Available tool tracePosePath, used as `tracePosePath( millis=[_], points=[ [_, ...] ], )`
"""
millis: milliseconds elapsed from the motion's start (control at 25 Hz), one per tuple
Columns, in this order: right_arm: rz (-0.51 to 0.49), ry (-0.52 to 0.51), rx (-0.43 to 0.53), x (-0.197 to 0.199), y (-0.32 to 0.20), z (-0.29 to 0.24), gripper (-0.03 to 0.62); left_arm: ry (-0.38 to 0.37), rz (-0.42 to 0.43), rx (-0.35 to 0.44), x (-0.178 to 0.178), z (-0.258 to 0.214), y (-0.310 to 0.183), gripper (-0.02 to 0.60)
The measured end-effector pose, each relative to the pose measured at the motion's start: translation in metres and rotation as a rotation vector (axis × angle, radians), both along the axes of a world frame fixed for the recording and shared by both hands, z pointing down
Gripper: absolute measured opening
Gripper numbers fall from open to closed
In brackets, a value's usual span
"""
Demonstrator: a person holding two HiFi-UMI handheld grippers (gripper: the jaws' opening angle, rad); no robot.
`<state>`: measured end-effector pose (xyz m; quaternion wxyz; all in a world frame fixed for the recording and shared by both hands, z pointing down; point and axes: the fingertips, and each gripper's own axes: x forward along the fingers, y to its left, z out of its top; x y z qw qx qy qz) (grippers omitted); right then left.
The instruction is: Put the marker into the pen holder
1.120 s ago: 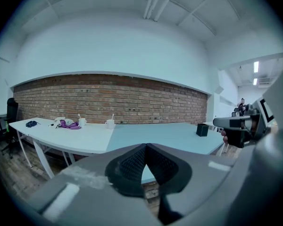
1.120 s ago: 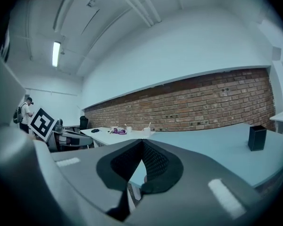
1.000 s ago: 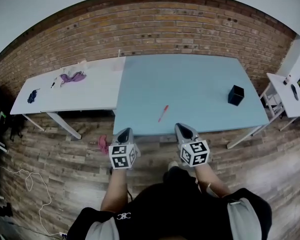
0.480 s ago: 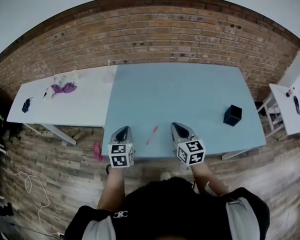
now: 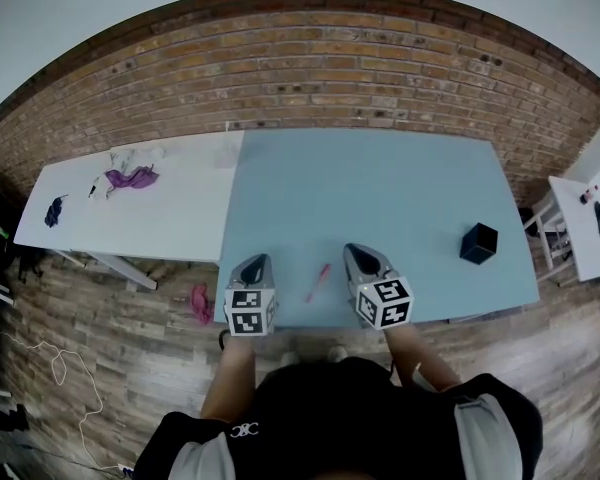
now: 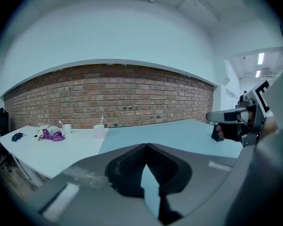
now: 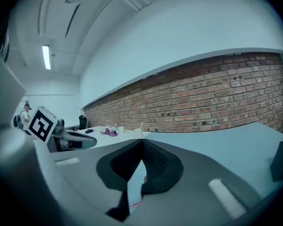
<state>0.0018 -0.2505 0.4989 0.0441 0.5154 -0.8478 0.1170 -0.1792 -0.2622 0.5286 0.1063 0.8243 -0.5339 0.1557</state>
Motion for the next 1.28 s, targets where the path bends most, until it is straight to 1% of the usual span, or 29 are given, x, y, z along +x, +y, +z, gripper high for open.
tracePosePath(
  millis=[80, 240, 360, 680, 760, 880, 1120, 1280],
  points=[
    [0.008, 0.014, -0.007, -0.003, -0.001, 0.003, 0.005, 0.002, 0.011, -0.011, -0.002, 0.004, -0.005, 0.005],
    [0.055, 0.029, -0.027, 0.005, -0.002, 0.008, 0.005, -0.044, 0.048, -0.038, 0.003, 0.022, -0.012, 0.005],
    [0.096, 0.038, -0.037, 0.015, 0.003, 0.012, 0.005, -0.041, 0.079, -0.069, 0.014, 0.036, -0.013, 0.006],
    [0.229, 0.043, -0.09, 0.057, 0.028, 0.035, 0.005, -0.08, 0.183, -0.166, 0.059, 0.083, -0.01, 0.008],
    [0.264, 0.041, -0.107, 0.071, 0.039, 0.035, 0.005, -0.082, 0.216, -0.189, 0.076, 0.091, -0.006, 0.036],
    [0.298, 0.046, -0.127, 0.092, 0.051, 0.035, 0.005, -0.089, 0.257, -0.221, 0.101, 0.102, -0.005, 0.054],
    [0.34, 0.028, -0.172, 0.128, 0.072, 0.044, 0.005, -0.19, 0.314, -0.269, 0.142, 0.141, 0.003, 0.088],
    [0.348, 0.031, -0.194, 0.136, 0.078, 0.05, 0.005, -0.252, 0.326, -0.307, 0.146, 0.167, 0.007, 0.104]
  ],
)
